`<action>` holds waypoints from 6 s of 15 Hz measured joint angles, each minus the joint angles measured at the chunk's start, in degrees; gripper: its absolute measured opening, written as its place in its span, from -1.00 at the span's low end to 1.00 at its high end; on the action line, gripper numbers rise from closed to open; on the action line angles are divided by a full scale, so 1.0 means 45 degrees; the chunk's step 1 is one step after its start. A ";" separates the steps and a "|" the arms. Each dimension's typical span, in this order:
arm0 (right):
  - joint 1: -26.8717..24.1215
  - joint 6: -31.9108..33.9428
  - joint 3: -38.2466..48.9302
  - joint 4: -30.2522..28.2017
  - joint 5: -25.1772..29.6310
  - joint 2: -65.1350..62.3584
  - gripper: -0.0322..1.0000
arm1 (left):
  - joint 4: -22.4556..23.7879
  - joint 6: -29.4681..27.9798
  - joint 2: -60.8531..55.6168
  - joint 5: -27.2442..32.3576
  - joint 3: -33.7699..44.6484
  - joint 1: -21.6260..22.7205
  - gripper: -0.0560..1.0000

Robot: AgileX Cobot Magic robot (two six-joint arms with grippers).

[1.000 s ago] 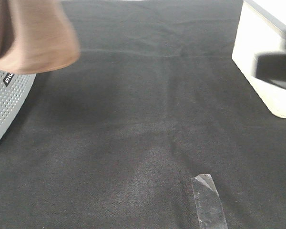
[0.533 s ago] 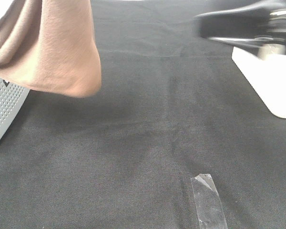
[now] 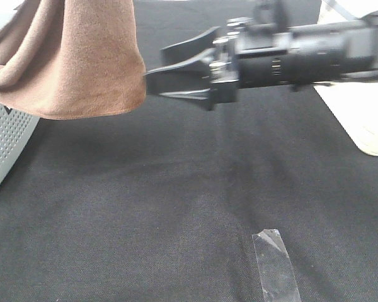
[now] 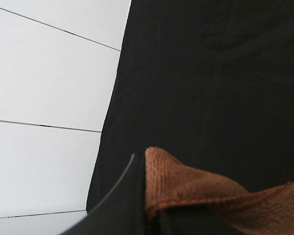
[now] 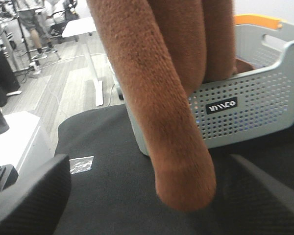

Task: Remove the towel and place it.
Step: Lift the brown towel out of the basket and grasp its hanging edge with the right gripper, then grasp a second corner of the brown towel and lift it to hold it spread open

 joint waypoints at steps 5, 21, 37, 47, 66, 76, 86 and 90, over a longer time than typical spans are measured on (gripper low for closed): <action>0.0497 0.0051 -0.0955 -0.0025 -0.0522 0.1133 0.57 | -0.0140 0.0000 0.0000 0.0000 0.0000 0.0000 -0.89; 0.1490 0.4304 -0.0993 -0.0204 -0.1120 0.1031 -0.94 | 0.0089 -0.1337 0.0115 0.0395 0.0000 0.0000 -0.89; 0.1490 2.2829 -1.2771 -2.3835 0.0025 -0.1401 -0.94 | 0.2457 -0.8785 0.0891 -0.6315 0.0000 0.1681 -0.89; 0.1490 2.4115 -1.3280 -2.7286 -0.5055 -0.0395 -0.94 | 0.2419 -0.9040 0.2114 -1.1395 0.0000 0.4393 -0.89; -0.0318 2.8584 -1.3280 -2.8813 -1.0351 0.1362 -0.94 | 0.2254 -0.6315 0.4927 -1.7354 -0.0280 0.6341 -0.89; -0.1031 2.9972 -1.7876 -2.8126 -1.2847 0.5322 -0.94 | 0.1235 -0.6315 1.0733 -1.7762 -0.8811 0.7181 -0.89; -0.1451 3.0163 -1.8093 -2.7018 -1.0733 0.5437 -0.94 | 0.3998 -1.0542 1.1739 -1.6794 -0.9486 0.7334 -0.89; -0.1451 2.9017 -1.8093 -2.4548 -0.5526 0.5449 -0.94 | 0.7996 -1.5610 1.1752 -1.5852 -0.6124 0.7003 -0.89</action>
